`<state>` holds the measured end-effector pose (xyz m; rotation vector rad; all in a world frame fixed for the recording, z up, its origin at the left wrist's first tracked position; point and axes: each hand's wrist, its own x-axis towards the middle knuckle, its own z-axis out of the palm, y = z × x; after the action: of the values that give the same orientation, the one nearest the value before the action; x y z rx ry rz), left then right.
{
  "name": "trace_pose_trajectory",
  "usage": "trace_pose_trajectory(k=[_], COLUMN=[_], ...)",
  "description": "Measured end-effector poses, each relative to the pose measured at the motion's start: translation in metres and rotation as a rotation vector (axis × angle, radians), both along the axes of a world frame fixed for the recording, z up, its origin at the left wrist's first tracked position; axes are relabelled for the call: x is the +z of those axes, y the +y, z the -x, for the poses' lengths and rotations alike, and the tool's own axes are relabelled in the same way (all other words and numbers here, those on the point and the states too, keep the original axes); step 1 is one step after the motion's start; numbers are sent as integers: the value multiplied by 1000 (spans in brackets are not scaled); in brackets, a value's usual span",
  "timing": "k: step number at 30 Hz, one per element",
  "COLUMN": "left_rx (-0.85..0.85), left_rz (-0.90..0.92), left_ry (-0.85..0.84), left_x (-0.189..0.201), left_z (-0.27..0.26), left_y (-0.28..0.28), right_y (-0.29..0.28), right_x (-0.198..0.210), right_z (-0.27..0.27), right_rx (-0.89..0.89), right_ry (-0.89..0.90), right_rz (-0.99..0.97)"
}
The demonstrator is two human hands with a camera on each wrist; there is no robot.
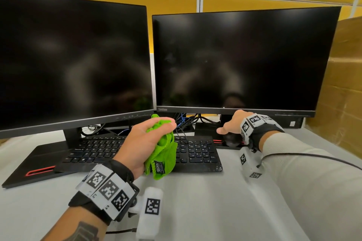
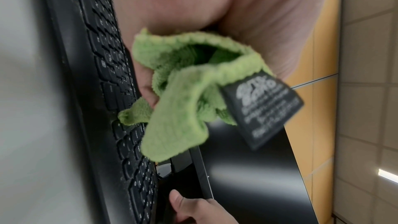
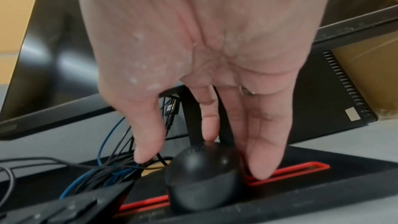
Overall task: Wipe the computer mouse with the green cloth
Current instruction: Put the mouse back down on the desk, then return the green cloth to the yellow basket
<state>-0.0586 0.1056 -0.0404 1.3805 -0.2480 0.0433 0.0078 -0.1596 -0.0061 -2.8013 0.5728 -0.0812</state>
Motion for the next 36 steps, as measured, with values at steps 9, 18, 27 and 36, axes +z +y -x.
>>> trace_pose_trajectory(k=[9,18,27,36], left_rx=[-107,-11,242,928], left_rz=[87,6,-331,-637], left_ry=[30,-88,-115,-150], left_x=[11,33,59,71], left_z=[4,45,131,175], left_y=[-13,31,153,300], right_y=[19,111,246,354], right_x=[60,49,41,37], right_z=[42,113,139,166], right_rx=[208,896,833,1034], right_ry=[-203,-59,-384,-38], right_rz=[-114,-875,-1177,-1099])
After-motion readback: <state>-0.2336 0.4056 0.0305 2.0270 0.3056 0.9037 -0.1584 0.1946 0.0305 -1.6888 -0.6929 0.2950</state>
